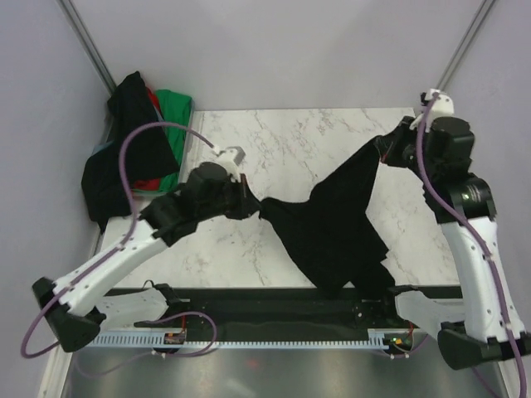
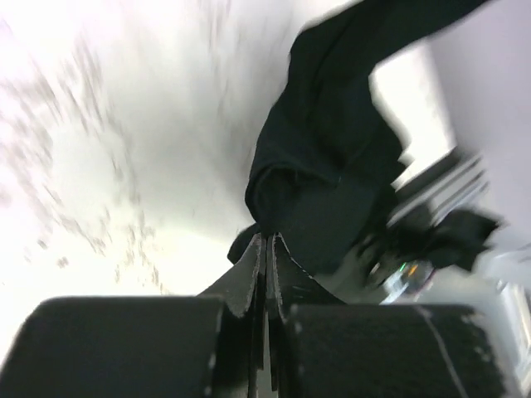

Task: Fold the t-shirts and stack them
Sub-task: Flatten the tshirt out

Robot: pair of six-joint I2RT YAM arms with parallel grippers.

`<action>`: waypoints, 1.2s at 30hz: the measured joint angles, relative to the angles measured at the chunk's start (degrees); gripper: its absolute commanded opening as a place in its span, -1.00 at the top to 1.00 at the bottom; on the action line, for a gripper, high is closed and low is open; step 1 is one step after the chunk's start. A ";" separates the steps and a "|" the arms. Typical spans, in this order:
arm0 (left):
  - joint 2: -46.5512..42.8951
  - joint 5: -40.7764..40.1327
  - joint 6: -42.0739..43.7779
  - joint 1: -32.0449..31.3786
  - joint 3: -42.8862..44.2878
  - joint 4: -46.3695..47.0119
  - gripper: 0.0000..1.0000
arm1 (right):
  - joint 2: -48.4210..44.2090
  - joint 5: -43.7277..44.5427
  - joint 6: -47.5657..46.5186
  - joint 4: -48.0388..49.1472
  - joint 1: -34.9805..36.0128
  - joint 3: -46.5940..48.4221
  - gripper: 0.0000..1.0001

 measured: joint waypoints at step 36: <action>-18.32 -12.55 24.83 0.28 63.08 -14.91 0.96 | -34.58 -1.33 -6.19 2.78 0.50 23.52 1.00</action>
